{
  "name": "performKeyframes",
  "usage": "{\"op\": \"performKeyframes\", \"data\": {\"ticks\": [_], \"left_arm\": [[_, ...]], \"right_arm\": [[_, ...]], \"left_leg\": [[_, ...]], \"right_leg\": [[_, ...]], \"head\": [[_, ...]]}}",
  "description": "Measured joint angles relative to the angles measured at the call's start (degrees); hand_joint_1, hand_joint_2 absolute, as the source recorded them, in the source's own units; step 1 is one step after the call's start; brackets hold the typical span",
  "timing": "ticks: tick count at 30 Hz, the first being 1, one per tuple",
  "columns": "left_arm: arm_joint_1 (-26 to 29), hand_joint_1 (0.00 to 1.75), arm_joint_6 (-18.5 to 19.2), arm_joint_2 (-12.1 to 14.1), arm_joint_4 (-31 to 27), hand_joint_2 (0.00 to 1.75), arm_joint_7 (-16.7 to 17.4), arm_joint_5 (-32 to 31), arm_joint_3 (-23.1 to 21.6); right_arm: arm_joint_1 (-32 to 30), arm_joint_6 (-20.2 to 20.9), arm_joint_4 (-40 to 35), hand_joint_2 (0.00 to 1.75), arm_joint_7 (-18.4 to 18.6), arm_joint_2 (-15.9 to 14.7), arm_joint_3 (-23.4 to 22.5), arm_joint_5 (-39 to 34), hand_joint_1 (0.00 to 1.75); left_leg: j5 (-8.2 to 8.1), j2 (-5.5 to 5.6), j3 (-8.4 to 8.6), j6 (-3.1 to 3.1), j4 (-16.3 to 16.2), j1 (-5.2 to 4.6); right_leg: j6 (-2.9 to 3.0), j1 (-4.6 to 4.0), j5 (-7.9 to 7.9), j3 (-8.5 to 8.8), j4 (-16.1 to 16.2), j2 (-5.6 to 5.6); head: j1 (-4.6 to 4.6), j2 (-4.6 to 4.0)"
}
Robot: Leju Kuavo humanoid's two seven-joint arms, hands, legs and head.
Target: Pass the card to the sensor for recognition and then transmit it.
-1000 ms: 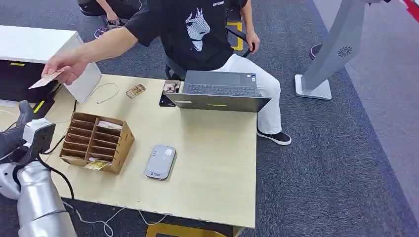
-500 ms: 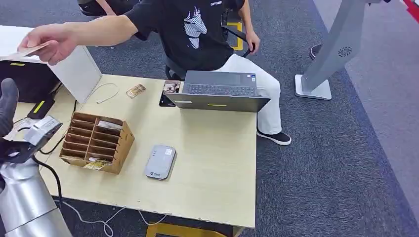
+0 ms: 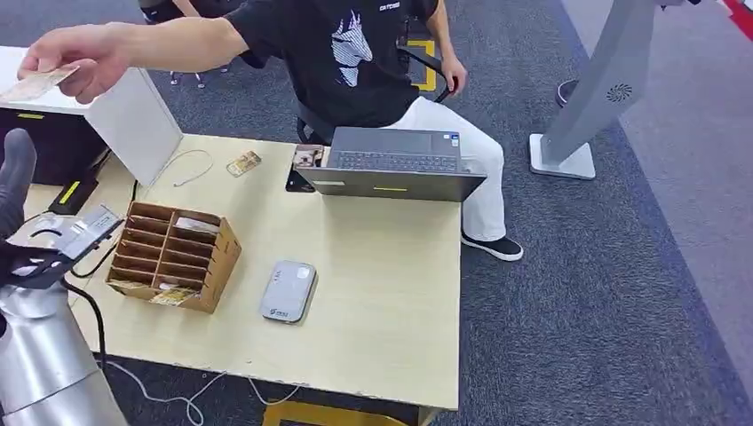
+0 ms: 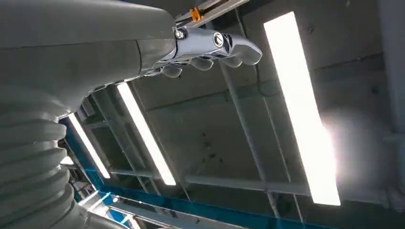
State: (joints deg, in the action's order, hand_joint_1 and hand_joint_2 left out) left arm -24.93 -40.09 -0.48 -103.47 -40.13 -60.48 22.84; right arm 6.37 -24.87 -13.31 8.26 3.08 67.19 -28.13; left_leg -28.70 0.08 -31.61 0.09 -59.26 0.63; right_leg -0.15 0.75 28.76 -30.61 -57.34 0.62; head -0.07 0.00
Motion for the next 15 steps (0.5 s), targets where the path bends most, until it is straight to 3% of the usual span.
{"op": "performKeyframes", "data": {"ticks": [11,13,15], "left_arm": [[-0.27,0.00,0.00,0.48,0.26,1.75,0.02,-3.45,-1.53],[-0.17,0.00,0.00,0.72,2.54,1.75,1.42,-4.86,-0.14],[0.53,0.00,0.02,0.83,8.47,1.75,1.33,-3.86,4.49]], "right_arm": [[0.03,0.07,0.00,1.75,-0.35,0.00,-0.20,0.83,0.00],[0.02,-0.06,0.00,1.75,-0.52,-0.04,-0.20,0.85,0.00],[-0.21,-0.20,-0.02,1.75,-1.55,-0.35,-0.20,0.74,0.00]], "left_leg": [[0.00,0.01,-0.01,0.00,0.01,0.00],[-0.01,0.01,-0.06,0.00,0.02,0.00],[-0.01,-0.13,0.08,0.00,0.07,-0.06]], "right_leg": [[0.00,0.00,0.00,0.00,0.00,-0.01],[0.00,0.00,0.00,0.03,0.00,-0.01],[0.00,0.02,0.00,0.05,-0.02,0.12]], "head": [[0.00,0.00],[-0.02,0.00],[-0.07,0.00]]}}
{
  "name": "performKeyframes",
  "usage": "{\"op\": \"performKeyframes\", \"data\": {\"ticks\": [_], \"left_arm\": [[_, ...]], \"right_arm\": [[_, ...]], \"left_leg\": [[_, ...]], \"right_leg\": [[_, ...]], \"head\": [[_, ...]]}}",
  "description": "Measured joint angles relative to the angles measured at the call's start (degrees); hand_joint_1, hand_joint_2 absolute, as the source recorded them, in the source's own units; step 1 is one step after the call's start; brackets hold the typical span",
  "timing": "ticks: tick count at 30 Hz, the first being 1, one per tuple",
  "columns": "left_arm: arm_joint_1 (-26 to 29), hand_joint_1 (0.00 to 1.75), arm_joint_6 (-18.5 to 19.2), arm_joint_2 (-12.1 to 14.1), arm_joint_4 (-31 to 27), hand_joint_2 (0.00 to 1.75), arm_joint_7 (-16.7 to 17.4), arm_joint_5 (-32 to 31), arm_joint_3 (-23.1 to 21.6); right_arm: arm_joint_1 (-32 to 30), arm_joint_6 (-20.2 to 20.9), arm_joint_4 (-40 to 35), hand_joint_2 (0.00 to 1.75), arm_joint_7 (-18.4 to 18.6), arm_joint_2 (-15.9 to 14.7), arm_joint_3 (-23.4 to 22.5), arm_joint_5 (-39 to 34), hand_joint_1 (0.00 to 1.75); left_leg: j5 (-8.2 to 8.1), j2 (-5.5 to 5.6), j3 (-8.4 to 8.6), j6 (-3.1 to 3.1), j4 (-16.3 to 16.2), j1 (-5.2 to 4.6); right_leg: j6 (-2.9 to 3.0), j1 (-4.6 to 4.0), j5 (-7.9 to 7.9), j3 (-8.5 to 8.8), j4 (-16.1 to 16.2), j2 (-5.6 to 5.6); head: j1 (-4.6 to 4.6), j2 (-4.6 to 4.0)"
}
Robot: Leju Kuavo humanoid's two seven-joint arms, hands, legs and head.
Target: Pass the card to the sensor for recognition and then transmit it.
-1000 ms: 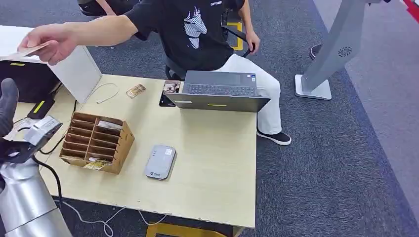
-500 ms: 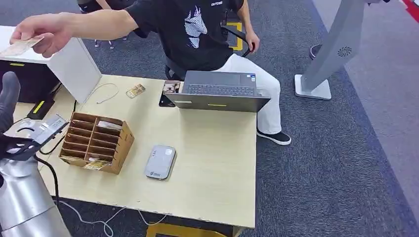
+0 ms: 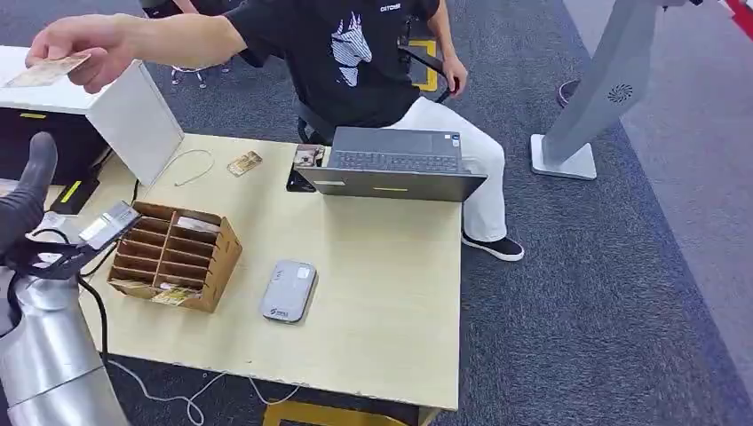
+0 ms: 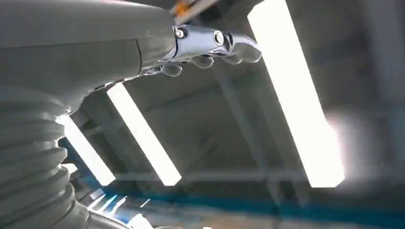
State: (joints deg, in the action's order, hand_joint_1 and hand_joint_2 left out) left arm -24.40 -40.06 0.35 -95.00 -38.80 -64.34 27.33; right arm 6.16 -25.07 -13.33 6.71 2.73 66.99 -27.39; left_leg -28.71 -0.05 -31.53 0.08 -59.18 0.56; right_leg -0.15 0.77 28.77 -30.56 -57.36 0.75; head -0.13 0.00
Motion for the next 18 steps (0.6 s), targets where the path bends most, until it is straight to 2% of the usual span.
{"op": "performKeyframes", "data": {"ticks": [2,4,9,15,18], "left_arm": [[2.31,0.00,0.00,0.28,3.20,1.75,-0.65,1.92,5.00],[3.52,0.00,0.00,0.20,5.08,1.75,-0.87,2.40,7.51],[4.49,0.00,0.00,-0.04,6.92,1.75,-0.98,1.68,10.48],[4.65,0.00,-0.02,-0.18,8.82,1.75,-0.98,0.37,11.79],[3.46,0.00,0.00,-0.20,13.14,1.75,-0.98,-3.94,13.76]], "right_arm": [[-0.64,-0.22,0.00,1.75,-0.91,-0.17,0.00,-0.04,0.00],[-1.68,-0.74,0.02,1.75,-1.51,-0.50,0.00,-0.13,0.00],[-2.71,-0.87,0.00,1.75,-1.68,-0.70,0.00,-0.70,0.00],[-3.18,-1.14,-0.04,1.75,-1.46,-0.85,0.00,-1.16,0.00],[-3.29,-1.42,-0.07,1.75,-1.62,-0.87,0.00,-1.97,0.00]], "left_leg": [[-0.03,-0.31,-0.01,-0.05,-0.02,0.09],[0.01,-0.04,-0.22,-0.06,-0.03,0.09],[0.00,-0.01,-0.30,-0.06,-0.03,0.07],[0.02,0.00,-0.29,-0.04,-0.04,0.04],[0.06,0.02,-0.29,-0.03,-0.04,0.03]], "right_leg": [[0.07,-0.05,-0.04,-0.19,0.00,0.31],[0.06,-0.05,-0.03,-0.28,0.00,0.06],[0.06,-0.04,-0.03,-0.30,0.01,0.00],[0.04,-0.03,-0.05,-0.30,0.02,-0.01],[0.03,-0.02,-0.06,-0.28,0.01,-0.05]], "head": [[0.13,0.00],[0.11,0.00],[0.09,0.00],[0.11,0.00],[0.11,0.00]]}}
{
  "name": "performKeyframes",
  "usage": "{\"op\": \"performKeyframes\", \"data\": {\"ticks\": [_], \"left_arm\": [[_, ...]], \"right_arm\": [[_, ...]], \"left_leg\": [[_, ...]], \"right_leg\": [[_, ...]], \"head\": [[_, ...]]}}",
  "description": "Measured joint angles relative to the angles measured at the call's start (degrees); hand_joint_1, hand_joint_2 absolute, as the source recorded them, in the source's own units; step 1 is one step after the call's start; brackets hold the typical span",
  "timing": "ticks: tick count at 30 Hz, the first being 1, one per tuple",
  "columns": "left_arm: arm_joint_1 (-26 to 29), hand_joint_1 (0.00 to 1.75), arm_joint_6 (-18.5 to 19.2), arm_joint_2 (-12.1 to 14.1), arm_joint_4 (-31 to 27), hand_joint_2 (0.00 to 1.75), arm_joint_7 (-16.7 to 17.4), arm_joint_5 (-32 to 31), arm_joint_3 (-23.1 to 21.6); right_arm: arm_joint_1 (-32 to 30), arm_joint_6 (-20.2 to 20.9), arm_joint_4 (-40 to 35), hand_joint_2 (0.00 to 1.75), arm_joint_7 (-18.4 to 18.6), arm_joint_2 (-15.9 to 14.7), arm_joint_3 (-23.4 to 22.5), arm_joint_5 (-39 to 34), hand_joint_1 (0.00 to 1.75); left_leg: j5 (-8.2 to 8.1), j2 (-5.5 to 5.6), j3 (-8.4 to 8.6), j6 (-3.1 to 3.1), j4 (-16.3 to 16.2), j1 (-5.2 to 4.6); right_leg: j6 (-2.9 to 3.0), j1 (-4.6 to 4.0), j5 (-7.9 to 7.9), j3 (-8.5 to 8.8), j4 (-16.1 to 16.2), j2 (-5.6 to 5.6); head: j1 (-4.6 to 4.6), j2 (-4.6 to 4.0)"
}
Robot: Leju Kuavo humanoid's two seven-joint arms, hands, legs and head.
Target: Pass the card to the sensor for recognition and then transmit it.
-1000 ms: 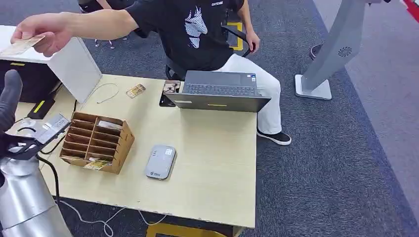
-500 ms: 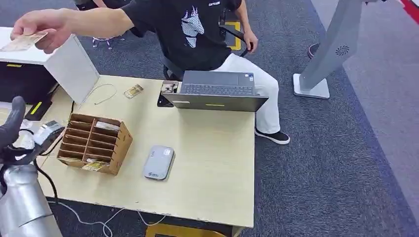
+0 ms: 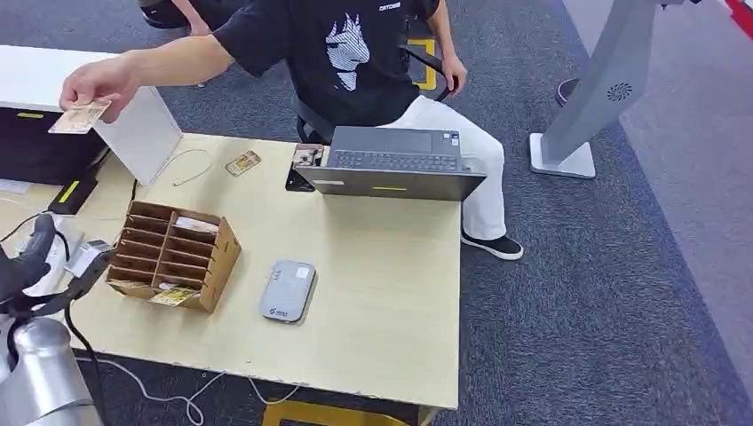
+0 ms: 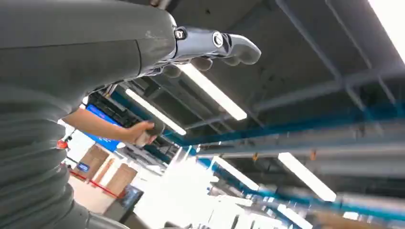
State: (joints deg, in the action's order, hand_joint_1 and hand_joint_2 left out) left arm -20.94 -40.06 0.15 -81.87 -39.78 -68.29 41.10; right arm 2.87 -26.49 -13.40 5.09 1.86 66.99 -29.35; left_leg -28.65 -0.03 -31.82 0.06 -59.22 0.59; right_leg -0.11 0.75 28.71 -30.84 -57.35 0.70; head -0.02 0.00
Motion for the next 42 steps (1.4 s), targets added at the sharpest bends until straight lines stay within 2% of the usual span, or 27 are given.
{"op": "performKeyframes", "data": {"ticks": [2,5,14,23,31,32,33,34,35,36,37,38,39,40,41,42], "left_arm": [[-0.43,0.00,-0.02,-0.13,3.33,1.75,0.00,-0.43,2.59],[-0.36,0.00,-0.02,-0.20,5.28,1.75,0.00,0.71,3.86],[0.53,0.00,-0.04,-0.94,4.45,1.75,-0.18,4.31,2.83],[5.55,0.00,-0.07,-3.45,-7.88,1.75,-0.35,9.28,-6.81],[6.96,0.00,-0.04,-4.39,-13.50,1.75,-0.35,10.04,-9.91],[7.10,0.00,-0.07,-4.35,-13.89,1.75,-0.35,10.76,-10.26],[7.04,0.00,-0.04,-4.24,-14.04,1.75,-0.35,11.75,-10.92],[6.76,0.00,-0.04,-4.00,-14.02,1.75,-0.35,11.90,-11.99],[5.93,0.00,-0.02,-3.87,-13.93,1.75,-0.35,11.50,-13.15],[4.66,0.00,-0.02,-3.80,-13.71,1.75,-0.35,10.65,-14.19],[3.84,0.00,-0.02,-3.78,-13.45,1.75,-0.35,10.24,-14.80],[3.25,0.00,-0.02,-3.74,-13.28,1.75,-0.35,9.88,-15.26],[2.90,0.00,-0.02,-3.72,-13.23,1.75,-0.35,9.84,-15.72],[2.62,0.00,-0.02,-3.50,-13.08,1.75,-0.35,9.91,-16.04],[2.48,0.00,-0.02,-3.69,-12.97,1.75,-0.35,10.00,-16.47],[2.53,0.00,-0.02,-3.78,-12.80,1.75,-0.35,10.17,-16.82]], "right_arm": [[0.00,-0.32,-0.02,1.75,-0.04,0.00,0.00,-0.07,0.00],[-0.19,-0.41,-0.11,1.75,-0.04,0.00,0.00,-0.54,0.00],[-0.24,-0.31,-0.26,1.75,-0.57,0.00,0.00,-1.03,0.00],[-0.33,-0.39,-0.33,1.75,-0.96,0.00,-0.15,-1.88,0.00],[-0.45,-0.46,-0.33,1.75,-0.96,0.00,-0.44,-1.84,0.00],[-0.47,-1.58,-0.66,1.75,0.68,-0.94,-0.41,-0.80,0.00],[-1.26,-3.77,-3.56,1.75,4.98,-5.55,-0.02,0.53,0.00],[-2.63,-4.92,-10.81,1.75,9.02,-11.94,0.44,0.28,0.00],[-4.59,-5.53,-20.25,1.75,10.65,-21.06,0.46,-1.60,0.00],[-6.86,-6.34,-30.13,1.75,9.28,-31.95,0.44,-4.42,0.00],[-8.55,-7.66,-36.75,1.75,7.93,-39.54,0.35,-5.91,0.00],[-10.15,-9.56,-41.18,1.75,7.56,-45.63,0.33,-6.01,0.00],[-10.73,-10.19,-45.46,1.75,7.72,-50.81,0.33,-5.51,0.00],[-11.29,-10.77,-49.72,1.75,8.12,-55.10,0.33,-4.77,0.00],[-11.50,-11.28,-53.41,1.75,8.72,-56.02,0.57,-4.33,0.00],[-12.07,-11.94,-56.53,1.75,9.18,-58.96,0.63,-3.78,0.00]], "left_leg": [[0.01,-0.10,0.03,-0.01,0.00,0.04],[0.02,-0.10,-0.01,-0.03,0.00,0.04],[0.02,-0.07,-0.02,-0.02,0.00,0.03],[0.01,-0.08,-0.03,-0.02,-0.02,0.01],[0.02,-0.07,-0.02,-0.03,-0.01,0.04],[0.02,-0.08,-0.01,-0.03,-0.02,0.04],[0.01,-0.06,-0.02,-0.01,-0.11,-0.03],[0.02,0.06,-0.03,0.16,-0.17,-0.17],[0.12,0.27,-0.10,0.49,-0.14,-0.54],[0.20,0.58,-0.20,0.90,-0.11,-0.96],[0.19,0.74,-0.35,0.97,-0.13,-1.06],[0.19,0.60,-0.49,0.97,-0.13,-0.98],[0.16,0.34,-0.51,0.95,-0.19,-0.82],[0.14,-0.13,-0.59,0.96,-0.22,-0.25],[0.16,-0.23,-0.70,0.92,-0.18,-0.14],[0.17,-0.34,-0.72,0.92,-0.21,-0.14]], "right_leg": [[0.07,0.00,-0.05,-0.03,0.00,0.09],[0.06,-0.01,-0.05,-0.07,-0.01,0.09],[0.05,-0.01,-0.06,-0.08,-0.01,0.08],[0.04,0.00,-0.07,-0.09,0.00,0.08],[0.04,-0.01,-0.07,-0.10,0.00,0.07],[0.04,-0.01,-0.07,-0.12,0.00,0.07],[-0.02,0.05,-0.11,-0.16,0.05,0.05],[-0.18,0.22,-0.17,-0.23,0.13,-0.07],[-0.56,0.62,0.02,-0.27,0.07,-0.29],[-0.89,1.09,0.15,-0.32,-0.18,-0.57],[-0.98,1.20,0.12,-0.24,-0.22,-0.67],[-1.05,1.15,0.01,-0.22,-0.22,-0.51],[-0.91,1.01,-0.27,-0.34,0.06,-0.27],[-0.93,0.35,-0.61,-0.24,0.63,0.12],[-0.83,0.28,-0.73,-0.29,0.74,0.23],[-0.97,0.14,-0.84,-0.35,0.80,0.34]], "head": [[0.00,0.00],[0.02,0.00],[0.00,0.00],[-0.02,0.00],[0.02,0.00],[0.02,-0.02],[0.13,0.00],[0.37,-0.02],[0.57,0.00],[0.57,0.00],[0.72,0.00],[0.14,0.00],[-0.11,0.00],[-0.03,0.00],[-0.88,0.00],[-1.11,-0.02]]}}
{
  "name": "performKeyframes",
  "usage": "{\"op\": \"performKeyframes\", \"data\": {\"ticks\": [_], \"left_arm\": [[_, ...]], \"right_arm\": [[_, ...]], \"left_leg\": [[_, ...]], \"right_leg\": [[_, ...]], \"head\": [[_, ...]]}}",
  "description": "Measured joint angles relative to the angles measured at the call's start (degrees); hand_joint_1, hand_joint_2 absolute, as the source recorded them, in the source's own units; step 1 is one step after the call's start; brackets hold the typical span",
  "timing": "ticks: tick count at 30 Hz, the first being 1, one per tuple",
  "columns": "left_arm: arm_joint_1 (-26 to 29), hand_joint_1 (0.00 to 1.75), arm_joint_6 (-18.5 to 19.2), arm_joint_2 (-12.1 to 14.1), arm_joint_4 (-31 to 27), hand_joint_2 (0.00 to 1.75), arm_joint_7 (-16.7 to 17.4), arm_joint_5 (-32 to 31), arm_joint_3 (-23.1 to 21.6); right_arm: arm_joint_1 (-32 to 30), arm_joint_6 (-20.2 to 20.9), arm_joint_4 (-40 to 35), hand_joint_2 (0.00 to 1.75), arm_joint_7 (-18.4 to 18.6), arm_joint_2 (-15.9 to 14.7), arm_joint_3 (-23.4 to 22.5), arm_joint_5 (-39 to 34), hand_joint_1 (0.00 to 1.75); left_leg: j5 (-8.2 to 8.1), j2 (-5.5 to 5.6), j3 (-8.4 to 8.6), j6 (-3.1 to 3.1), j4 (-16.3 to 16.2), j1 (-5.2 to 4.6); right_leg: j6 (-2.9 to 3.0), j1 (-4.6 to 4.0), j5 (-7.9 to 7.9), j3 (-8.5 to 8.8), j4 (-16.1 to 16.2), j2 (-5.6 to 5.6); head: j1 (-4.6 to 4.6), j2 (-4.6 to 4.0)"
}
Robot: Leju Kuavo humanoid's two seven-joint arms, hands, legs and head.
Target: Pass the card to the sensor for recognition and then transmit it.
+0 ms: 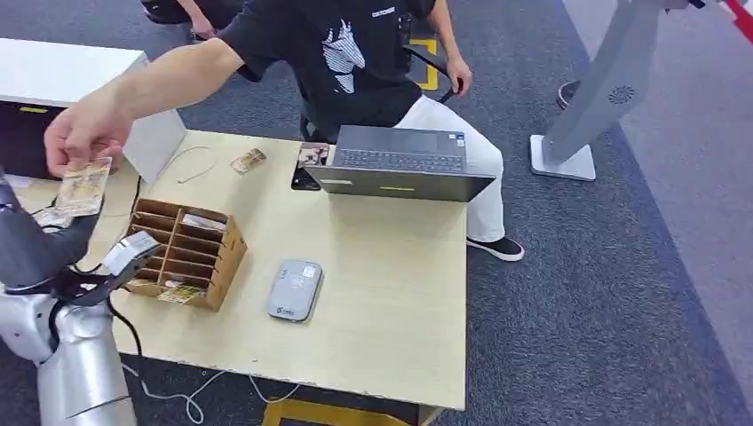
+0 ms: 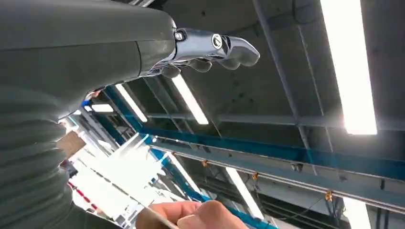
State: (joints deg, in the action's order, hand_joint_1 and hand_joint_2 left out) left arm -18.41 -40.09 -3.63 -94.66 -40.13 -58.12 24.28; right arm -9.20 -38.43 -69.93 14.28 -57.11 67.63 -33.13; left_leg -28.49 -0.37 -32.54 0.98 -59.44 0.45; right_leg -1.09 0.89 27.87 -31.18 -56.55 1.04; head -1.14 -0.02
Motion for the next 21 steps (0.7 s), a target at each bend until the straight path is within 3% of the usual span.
{"op": "performKeyframes", "data": {"ticks": [4,5,6,7,8,9,10,11,12,21], "left_arm": [[-0.28,0.00,0.00,-0.04,0.13,1.75,0.00,0.33,-0.92],[-0.29,0.00,0.00,-0.09,0.13,1.75,0.00,0.30,-0.96],[-0.31,1.75,0.02,-0.13,0.13,1.75,0.00,0.18,-0.96],[-0.31,1.75,0.00,-0.17,0.13,1.75,0.00,0.15,-0.96],[-0.33,1.75,0.00,-0.20,0.20,1.75,0.00,0.09,-0.96],[-0.32,1.75,0.00,-0.20,0.26,1.75,0.00,0.09,-1.02],[-0.32,1.75,0.00,-0.20,0.28,1.75,0.00,0.09,-1.11],[-0.32,1.75,0.00,-0.20,0.28,1.75,0.00,-0.04,-1.33],[-0.32,1.75,0.00,-0.20,0.28,1.75,0.00,-0.20,-1.42],[-0.32,1.75,0.00,-0.28,0.48,1.75,0.00,-0.16,-1.77]], "right_arm": [[-0.57,-0.63,-9.72,1.75,1.22,-4.34,1.03,0.02,0.09],[-0.67,-0.63,-11.03,1.75,1.49,-5.67,1.29,-0.35,1.34],[-0.88,-0.63,-12.30,1.75,1.51,-6.71,1.57,-0.29,1.45],[-0.97,-0.63,-13.26,1.75,1.48,-7.70,1.75,-0.29,1.40],[-1.04,-0.63,-14.13,1.75,1.40,-8.09,1.99,-0.27,1.03],[-1.10,-0.63,-14.87,1.75,1.29,-8.57,2.16,-0.26,1.03],[-1.08,-0.63,-15.60,1.75,1.24,-8.75,2.32,-0.18,0.84],[-1.10,-0.63,-16.25,1.75,1.24,-9.01,2.36,-0.13,0.54],[-1.12,-0.63,-16.54,1.75,1.27,-9.25,2.36,-0.13,0.44],[-1.18,-0.63,-18.41,1.75,1.79,-10.26,2.58,0.30,0.37]], "left_leg": [[0.17,0.04,-0.04,0.15,0.04,-0.46],[0.17,0.04,-0.07,0.15,0.03,-0.40],[0.17,0.05,-0.09,0.15,0.02,-0.40],[0.17,0.05,-0.09,0.15,0.02,-0.39],[0.17,0.04,-0.09,0.15,0.02,-0.39],[0.17,0.04,-0.09,0.15,0.02,-0.40],[0.17,0.04,-0.09,0.15,0.02,-0.40],[0.17,0.04,-0.09,0.15,0.02,-0.40],[0.17,0.04,-0.09,0.15,0.02,-0.39],[0.16,0.04,-0.10,0.15,0.02,-0.39]], "right_leg": [[-0.11,0.58,0.10,-0.37,-0.47,-0.04],[-0.11,0.51,0.10,-0.37,-0.45,-0.03],[-0.11,0.48,0.10,-0.36,-0.45,-0.04],[-0.11,0.46,0.10,-0.36,-0.43,-0.03],[-0.11,0.47,0.10,-0.36,-0.43,-0.04],[-0.11,0.50,0.10,-0.37,-0.44,-0.04],[-0.11,0.50,0.10,-0.37,-0.44,-0.04],[-0.11,0.51,0.10,-0.37,-0.44,-0.04],[-0.11,0.50,0.10,-0.37,-0.44,-0.03],[-0.11,0.50,0.10,-0.38,-0.44,-0.04]], "head": [[0.50,0.02],[0.48,0.02],[0.37,0.02],[0.35,0.02],[0.39,0.02],[0.37,0.02],[0.42,0.02],[0.39,0.02],[0.39,0.02],[0.39,0.02]]}}
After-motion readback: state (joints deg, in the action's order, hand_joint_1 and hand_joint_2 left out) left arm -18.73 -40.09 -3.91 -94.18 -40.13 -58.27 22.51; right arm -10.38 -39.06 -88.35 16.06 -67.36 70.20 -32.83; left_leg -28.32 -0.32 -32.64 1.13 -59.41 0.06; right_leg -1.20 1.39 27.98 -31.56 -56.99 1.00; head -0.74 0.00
